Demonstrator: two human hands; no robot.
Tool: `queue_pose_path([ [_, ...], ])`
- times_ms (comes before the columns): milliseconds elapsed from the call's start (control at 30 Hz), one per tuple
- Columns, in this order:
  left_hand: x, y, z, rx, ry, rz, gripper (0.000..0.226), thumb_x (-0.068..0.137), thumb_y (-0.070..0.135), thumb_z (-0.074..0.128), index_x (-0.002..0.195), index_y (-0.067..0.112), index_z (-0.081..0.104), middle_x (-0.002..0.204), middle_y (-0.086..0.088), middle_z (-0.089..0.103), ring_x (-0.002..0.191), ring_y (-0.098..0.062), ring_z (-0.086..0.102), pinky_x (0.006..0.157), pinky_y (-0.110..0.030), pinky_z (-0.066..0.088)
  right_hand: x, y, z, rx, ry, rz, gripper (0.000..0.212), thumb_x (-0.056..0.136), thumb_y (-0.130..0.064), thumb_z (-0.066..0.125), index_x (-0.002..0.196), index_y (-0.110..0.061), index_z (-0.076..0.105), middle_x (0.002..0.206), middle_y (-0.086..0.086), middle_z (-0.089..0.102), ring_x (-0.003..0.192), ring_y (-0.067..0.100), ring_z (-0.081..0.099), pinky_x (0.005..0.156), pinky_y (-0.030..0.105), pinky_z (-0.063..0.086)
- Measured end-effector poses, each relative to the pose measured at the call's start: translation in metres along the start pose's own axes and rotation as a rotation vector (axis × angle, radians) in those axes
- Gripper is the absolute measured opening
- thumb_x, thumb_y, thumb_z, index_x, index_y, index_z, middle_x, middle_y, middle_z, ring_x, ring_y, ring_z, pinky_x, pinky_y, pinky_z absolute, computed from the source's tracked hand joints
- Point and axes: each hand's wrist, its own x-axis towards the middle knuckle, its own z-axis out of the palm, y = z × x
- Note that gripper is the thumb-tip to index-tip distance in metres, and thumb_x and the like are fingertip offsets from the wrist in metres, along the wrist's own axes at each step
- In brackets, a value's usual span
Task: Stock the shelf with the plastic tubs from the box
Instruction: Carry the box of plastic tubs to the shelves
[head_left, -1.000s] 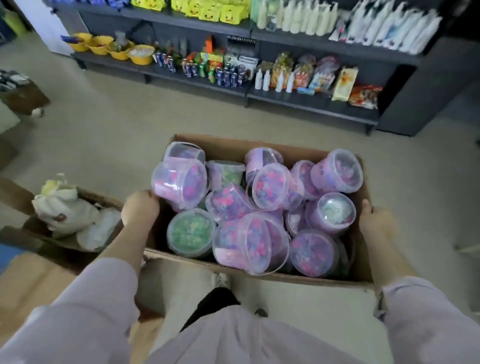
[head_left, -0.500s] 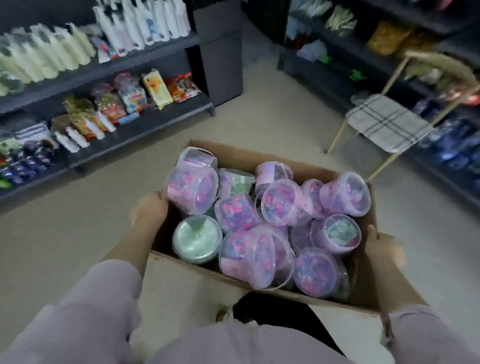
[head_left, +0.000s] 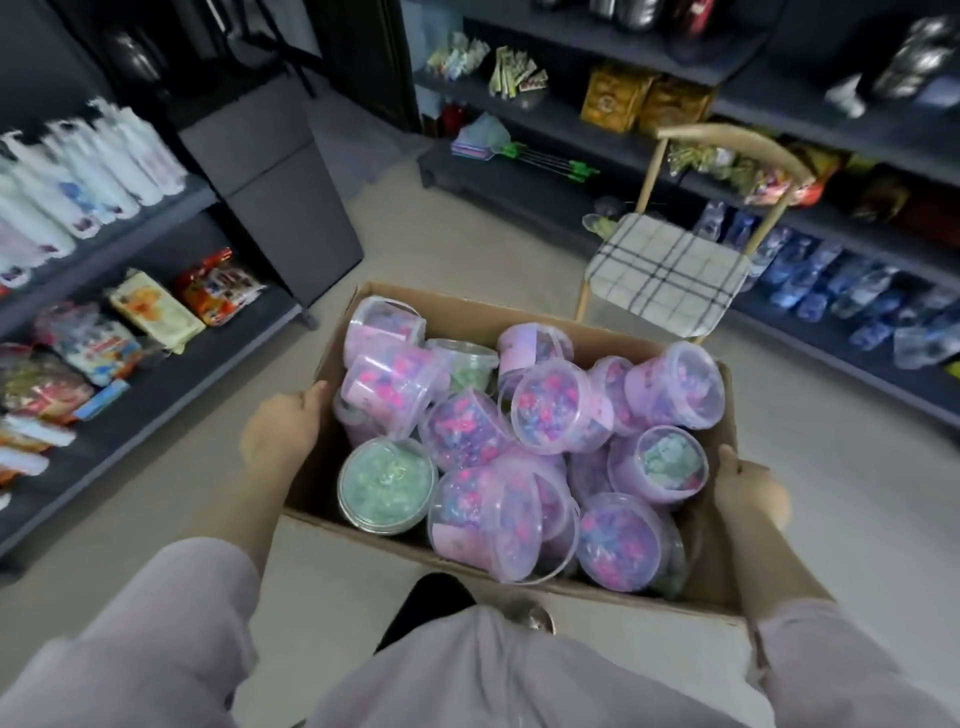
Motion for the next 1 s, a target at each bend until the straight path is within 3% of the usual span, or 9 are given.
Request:
queue_pose_path([
  [300,0.189,0.116,0.030,-0.041,-0.100,0.143,0.061,0.101,0.047,0.031,0.101,-0.003,0.066,0.112,-0.030,0.063,0.105,-0.043,0.057,0.088,-0.044,0.043,0.105,-0.121,0.002,0.031,0.108,0.123,0.055,0.101,-0.042,0.035,0.113,0.002,0.066,0.115,0.029,0.063,0.107,0.045,0.058,0.087,0.042,0.046],
  [600,0.333,0.289,0.051,0.042,-0.206,0.301,0.059,0.102,0.045,0.029,0.111,-0.002,0.064,0.120,-0.030,0.059,0.111,-0.045,0.054,0.088,-0.041,0.041,0.209,-0.184,-0.008,0.085,0.164,0.292,0.055,0.102,-0.041,0.034,0.111,0.003,0.066,0.113,0.029,0.064,0.104,0.043,0.059,0.082,0.040,0.045],
  [1000,0.473,0.530,0.173,0.046,-0.295,0.306,0.056,0.102,0.043,0.034,0.105,-0.003,0.066,0.112,-0.029,0.062,0.107,-0.043,0.056,0.093,-0.042,0.041,0.458,-0.244,-0.051,0.123,0.153,0.404,0.057,0.099,-0.046,0.034,0.111,-0.001,0.067,0.108,0.028,0.065,0.099,0.045,0.060,0.086,0.043,0.047],
])
